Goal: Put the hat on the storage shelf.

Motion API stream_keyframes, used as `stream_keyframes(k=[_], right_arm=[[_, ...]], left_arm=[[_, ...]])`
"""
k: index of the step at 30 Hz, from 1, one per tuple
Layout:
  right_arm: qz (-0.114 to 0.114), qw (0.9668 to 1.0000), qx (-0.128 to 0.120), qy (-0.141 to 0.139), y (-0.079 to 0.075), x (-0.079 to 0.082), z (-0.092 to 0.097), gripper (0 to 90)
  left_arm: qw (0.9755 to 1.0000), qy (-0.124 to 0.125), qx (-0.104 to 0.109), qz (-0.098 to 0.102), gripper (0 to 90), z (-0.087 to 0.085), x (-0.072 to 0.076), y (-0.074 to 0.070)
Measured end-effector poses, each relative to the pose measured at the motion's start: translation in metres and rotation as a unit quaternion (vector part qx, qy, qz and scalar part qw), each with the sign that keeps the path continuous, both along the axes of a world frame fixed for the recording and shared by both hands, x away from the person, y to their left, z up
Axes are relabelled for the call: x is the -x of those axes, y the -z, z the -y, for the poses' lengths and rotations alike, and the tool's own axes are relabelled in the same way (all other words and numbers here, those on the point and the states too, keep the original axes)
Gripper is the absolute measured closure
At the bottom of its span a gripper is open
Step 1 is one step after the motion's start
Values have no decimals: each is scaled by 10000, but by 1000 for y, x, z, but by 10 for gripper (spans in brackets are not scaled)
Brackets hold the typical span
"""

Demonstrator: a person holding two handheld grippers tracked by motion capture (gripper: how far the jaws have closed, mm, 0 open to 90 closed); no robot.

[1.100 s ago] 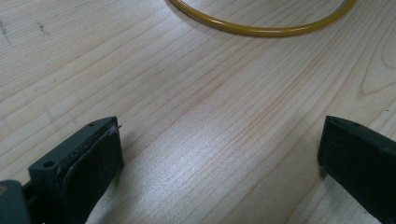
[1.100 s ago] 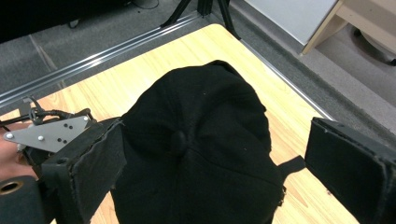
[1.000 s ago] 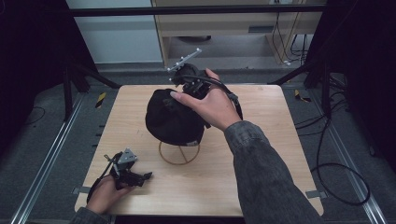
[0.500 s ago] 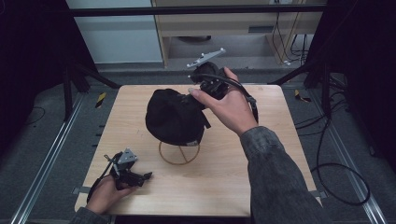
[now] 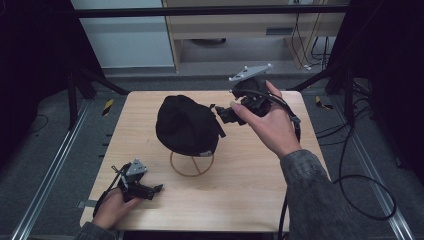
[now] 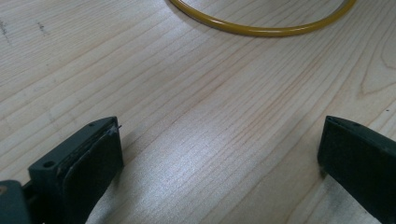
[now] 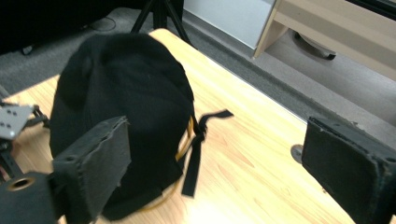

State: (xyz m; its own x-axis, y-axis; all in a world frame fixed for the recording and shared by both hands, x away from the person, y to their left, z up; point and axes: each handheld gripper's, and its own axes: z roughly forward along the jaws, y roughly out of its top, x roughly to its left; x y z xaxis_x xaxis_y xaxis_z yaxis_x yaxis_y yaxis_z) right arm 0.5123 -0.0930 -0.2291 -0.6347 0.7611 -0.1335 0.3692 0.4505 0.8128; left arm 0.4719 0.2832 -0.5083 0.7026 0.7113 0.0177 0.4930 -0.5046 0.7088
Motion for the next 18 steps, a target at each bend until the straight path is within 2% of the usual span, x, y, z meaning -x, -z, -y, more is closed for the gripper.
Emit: stream_keyframes(k=[2,5,10,18], right_arm=[[36,9999,104,-12,3,4,7,90],[17,10000,94,20,9,8,16,90],[-31,9997,203,133,25,13,32,94],[-157,9996,105,233,49,16,47,100]], left_arm=[[10000,1,-1,-1,0,0,0,0],[10000,0,-2,0,0,0,0,0],[10000,-1,-3,2,0,0,0,0],[10000,-5,4,10,0,0,0,0]])
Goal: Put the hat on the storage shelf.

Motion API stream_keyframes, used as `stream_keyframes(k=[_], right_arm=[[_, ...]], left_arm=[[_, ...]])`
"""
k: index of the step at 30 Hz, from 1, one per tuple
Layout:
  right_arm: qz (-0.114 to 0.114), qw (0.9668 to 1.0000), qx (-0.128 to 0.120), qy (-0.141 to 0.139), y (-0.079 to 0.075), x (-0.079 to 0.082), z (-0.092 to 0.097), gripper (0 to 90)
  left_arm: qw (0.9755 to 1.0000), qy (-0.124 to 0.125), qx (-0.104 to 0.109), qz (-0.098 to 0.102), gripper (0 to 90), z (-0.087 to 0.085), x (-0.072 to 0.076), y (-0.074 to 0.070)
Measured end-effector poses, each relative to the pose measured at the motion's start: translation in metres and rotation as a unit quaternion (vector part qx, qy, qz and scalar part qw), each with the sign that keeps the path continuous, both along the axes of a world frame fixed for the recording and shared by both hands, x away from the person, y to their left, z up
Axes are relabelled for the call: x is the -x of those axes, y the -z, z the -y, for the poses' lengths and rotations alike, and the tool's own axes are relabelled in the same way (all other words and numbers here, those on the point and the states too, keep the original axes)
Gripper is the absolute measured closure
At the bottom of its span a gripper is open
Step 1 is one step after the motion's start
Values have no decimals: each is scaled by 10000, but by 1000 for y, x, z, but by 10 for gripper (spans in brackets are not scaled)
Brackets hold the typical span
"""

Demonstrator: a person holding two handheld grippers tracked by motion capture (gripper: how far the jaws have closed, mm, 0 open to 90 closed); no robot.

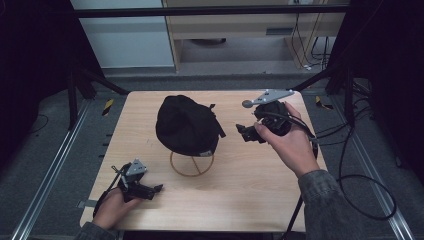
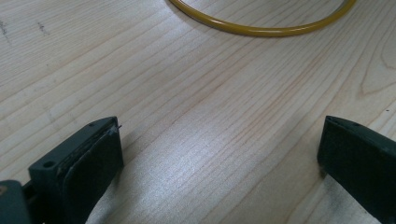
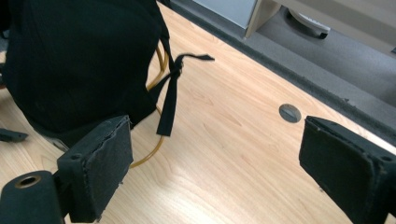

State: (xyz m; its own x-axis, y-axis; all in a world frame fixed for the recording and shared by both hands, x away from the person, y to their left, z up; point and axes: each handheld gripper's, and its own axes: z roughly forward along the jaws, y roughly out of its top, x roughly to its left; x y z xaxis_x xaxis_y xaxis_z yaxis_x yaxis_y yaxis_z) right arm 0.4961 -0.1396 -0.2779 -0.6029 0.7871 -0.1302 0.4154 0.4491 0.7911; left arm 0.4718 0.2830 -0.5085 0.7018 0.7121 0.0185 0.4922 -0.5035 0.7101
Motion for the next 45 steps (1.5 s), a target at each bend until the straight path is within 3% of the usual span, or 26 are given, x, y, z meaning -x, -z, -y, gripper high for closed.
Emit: stream_keyframes(k=[5,12,20,45], right_arm=[[-8,10000,-30,23,15,4,3,107],[-143,9998,-131,66,49,6,9,112],[-258,9993,-200,199,72,9,19,116],[-1015,9940,-173,366,165,17,20,124]], left_arm=[[10000,1,0,3,0,0,0,0],[10000,8,-14,-7,0,0,0,0],[10000,6,-11,-7,0,0,0,0],[10000,6,-12,-6,0,0,0,0]])
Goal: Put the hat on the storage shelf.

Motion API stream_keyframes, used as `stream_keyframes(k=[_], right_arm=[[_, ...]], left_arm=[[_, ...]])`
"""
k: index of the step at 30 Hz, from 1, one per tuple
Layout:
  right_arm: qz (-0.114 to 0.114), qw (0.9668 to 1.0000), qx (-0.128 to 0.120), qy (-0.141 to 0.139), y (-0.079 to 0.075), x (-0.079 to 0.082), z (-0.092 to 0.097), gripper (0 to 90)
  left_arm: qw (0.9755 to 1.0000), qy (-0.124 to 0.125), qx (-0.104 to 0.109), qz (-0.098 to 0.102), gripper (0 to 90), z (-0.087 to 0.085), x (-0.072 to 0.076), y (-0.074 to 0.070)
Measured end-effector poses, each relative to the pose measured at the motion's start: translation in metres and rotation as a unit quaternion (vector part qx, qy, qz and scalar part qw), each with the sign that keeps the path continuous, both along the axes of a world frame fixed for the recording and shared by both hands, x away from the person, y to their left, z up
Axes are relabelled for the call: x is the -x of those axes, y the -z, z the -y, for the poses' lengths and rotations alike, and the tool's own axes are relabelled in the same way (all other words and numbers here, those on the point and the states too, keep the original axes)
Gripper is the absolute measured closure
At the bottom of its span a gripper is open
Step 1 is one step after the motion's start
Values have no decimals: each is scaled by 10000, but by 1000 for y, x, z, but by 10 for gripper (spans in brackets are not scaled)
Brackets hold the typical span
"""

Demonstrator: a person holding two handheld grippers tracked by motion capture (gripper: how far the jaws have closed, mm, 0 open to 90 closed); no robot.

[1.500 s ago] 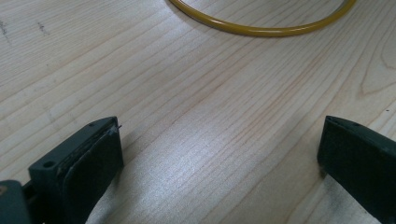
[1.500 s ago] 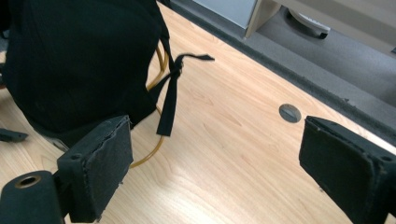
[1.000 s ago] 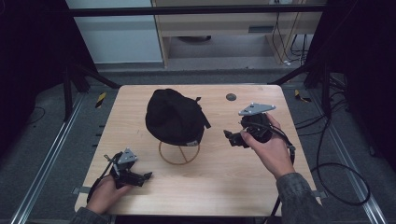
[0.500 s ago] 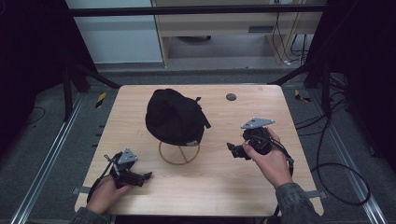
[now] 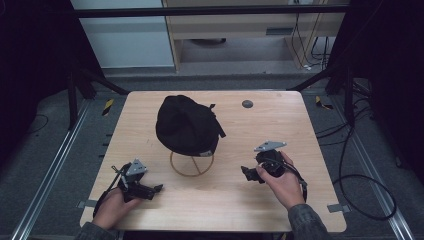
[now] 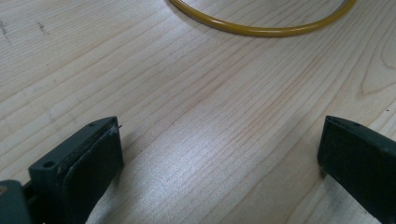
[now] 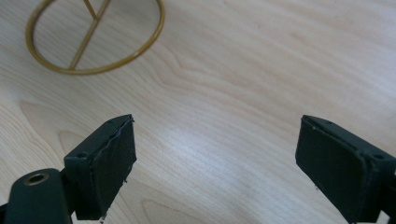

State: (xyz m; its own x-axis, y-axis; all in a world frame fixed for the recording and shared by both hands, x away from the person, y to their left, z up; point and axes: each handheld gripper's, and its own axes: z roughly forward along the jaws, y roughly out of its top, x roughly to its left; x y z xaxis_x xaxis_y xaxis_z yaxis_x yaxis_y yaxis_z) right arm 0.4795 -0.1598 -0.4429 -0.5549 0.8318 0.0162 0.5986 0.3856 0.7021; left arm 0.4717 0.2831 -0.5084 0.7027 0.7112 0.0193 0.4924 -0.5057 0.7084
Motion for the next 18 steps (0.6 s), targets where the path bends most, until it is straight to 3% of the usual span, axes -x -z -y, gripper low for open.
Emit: stream_keyframes(k=[6,18], right_arm=[[-187,9998,14,75,25,-3,-3,129],[-287,9990,-96,341,55,-12,-5,130]], left_arm=[[10000,1,-2,0,0,0,0,0],[10000,2,-3,1,0,0,0,0]])
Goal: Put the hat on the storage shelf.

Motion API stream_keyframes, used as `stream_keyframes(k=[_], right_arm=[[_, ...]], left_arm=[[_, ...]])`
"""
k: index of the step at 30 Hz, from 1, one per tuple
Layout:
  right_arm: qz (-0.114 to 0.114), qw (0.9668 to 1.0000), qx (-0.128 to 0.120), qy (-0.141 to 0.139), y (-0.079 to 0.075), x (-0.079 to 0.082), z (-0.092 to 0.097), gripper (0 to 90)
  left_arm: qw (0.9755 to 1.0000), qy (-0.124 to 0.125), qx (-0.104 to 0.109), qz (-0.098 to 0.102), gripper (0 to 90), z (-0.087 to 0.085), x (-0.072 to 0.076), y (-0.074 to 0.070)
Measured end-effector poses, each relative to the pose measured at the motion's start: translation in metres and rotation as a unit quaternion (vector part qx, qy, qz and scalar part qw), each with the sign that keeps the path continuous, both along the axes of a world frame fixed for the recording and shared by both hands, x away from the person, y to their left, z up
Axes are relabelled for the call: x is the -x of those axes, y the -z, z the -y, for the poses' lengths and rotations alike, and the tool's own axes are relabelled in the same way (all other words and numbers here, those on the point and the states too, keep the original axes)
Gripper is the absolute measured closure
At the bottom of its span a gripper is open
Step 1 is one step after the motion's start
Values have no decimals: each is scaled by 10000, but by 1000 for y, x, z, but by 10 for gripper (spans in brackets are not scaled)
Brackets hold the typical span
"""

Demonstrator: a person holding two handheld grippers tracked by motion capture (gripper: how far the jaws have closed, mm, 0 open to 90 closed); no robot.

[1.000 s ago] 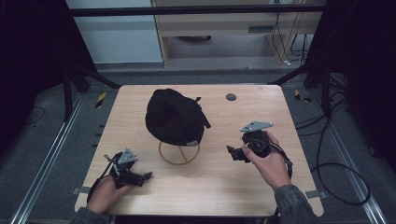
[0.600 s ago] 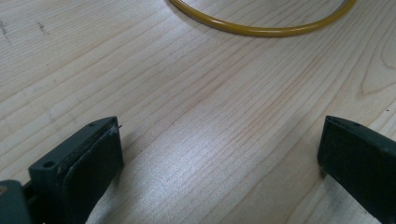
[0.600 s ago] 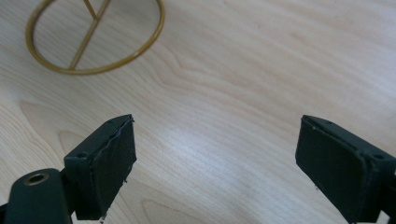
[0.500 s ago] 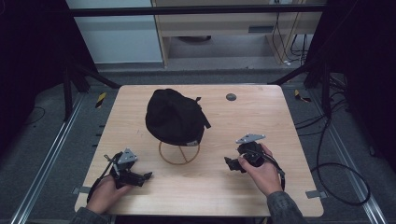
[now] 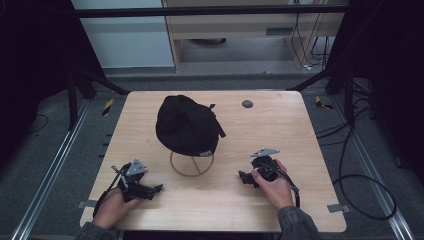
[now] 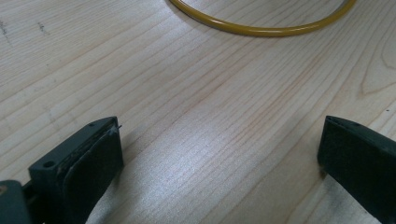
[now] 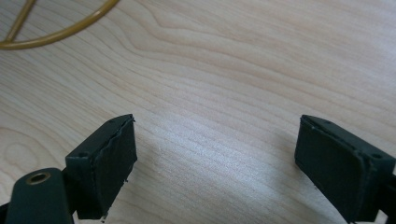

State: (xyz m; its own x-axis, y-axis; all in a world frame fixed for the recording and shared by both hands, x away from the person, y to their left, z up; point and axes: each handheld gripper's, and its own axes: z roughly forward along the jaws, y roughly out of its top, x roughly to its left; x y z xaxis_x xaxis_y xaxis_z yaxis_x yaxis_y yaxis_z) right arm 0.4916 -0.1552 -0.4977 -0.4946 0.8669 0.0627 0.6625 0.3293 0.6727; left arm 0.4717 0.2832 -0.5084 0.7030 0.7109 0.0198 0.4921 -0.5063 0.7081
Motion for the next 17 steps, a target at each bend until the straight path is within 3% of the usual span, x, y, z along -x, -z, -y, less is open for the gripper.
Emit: stream_keyframes(k=[8,12,14,17], right_arm=[[145,9998,84,105,5,0,-1,119],[351,9991,191,127,11,1,-5,48],[494,9985,132,171,14,3,-6,34],[497,9985,129,164,14,3,-6,34]], left_arm=[[10000,0,-1,0,0,0,0,0],[10000,-1,0,0,0,0,0,0],[10000,-1,-1,1,0,0,0,0],[10000,-1,-1,1,0,0,0,0]])
